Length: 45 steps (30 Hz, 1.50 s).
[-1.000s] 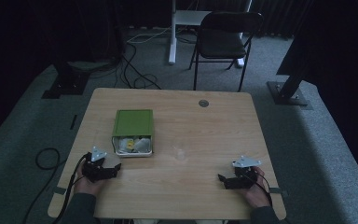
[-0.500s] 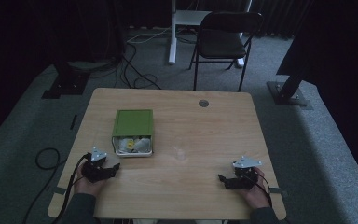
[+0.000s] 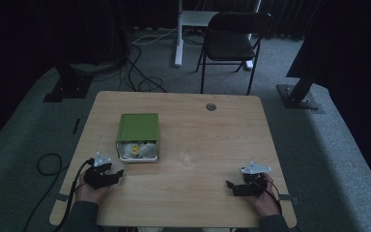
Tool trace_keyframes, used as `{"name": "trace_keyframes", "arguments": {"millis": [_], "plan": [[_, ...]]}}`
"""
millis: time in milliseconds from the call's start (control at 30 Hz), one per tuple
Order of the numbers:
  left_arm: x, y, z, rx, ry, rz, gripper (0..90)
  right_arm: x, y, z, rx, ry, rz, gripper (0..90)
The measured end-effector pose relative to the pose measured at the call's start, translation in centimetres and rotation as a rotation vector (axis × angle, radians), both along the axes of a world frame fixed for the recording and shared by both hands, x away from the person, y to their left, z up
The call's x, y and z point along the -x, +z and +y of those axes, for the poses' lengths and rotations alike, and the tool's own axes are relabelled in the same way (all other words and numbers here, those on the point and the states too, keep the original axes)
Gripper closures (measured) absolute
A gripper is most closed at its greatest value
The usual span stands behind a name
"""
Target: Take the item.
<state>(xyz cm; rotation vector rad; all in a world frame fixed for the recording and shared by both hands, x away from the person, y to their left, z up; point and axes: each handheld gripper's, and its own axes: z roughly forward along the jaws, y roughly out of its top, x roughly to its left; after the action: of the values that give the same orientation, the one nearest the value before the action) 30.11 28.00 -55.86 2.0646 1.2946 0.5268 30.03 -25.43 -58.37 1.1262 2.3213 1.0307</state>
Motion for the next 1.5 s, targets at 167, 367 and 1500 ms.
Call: {"name": "trace_keyframes", "arguments": {"millis": [167,367,1500], "plan": [[0.3,0.7,0.0,0.016,-0.003,-0.015,41.0,0.0,0.0,0.0,0.000,0.000,0.000,11.4],[0.7,1.4,-0.5,0.028,-0.027,-0.044,43.0,0.0,0.0,0.0,0.000,0.000,0.000,11.4],[-0.5,4.5,-4.9,0.019,-0.191,-0.130,58.5,0.0,0.0,0.0,0.000,0.000,0.000,11.4]]}}
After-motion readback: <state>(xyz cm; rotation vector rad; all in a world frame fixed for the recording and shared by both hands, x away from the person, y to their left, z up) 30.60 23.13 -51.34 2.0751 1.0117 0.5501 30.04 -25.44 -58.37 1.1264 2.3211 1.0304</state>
